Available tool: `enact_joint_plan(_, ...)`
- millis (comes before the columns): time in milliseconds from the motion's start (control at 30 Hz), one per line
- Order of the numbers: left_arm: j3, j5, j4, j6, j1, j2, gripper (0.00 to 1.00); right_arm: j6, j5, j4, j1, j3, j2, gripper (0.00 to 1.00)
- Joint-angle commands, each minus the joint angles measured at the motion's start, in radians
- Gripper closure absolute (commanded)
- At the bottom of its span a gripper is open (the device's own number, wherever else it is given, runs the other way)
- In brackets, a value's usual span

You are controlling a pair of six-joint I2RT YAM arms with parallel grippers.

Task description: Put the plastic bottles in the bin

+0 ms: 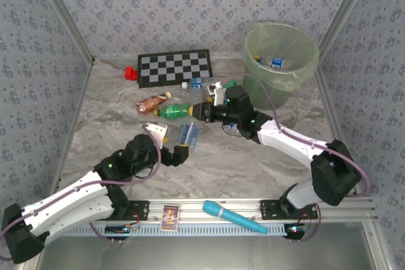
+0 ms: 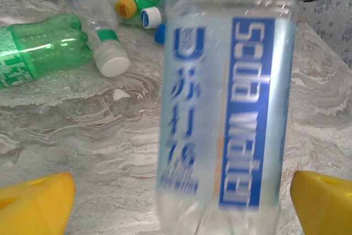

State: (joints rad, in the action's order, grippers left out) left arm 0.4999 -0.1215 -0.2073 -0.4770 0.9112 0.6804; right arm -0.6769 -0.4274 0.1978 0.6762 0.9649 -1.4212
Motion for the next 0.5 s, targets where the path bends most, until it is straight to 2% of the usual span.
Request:
enact_joint_plan(0,-0.002,-0.056,-0.045,-0.006,0.004,-0.053,0.0,0.1,0.095,-0.133,-0.042,0.066,0.091,0.75)
enact_joint_plan(233,-0.031,-0.083,-0.067,-0.028,0.001,-0.14,0.0,0.231,0.262,-0.337,-0.178,0.195,0.218,0.74)
enact_joint_plan(467,-0.049,-0.08,-0.064,-0.055,0.001,-0.176,0.0,0.316,0.42,-0.385,-0.37,0.364,0.244,0.74)
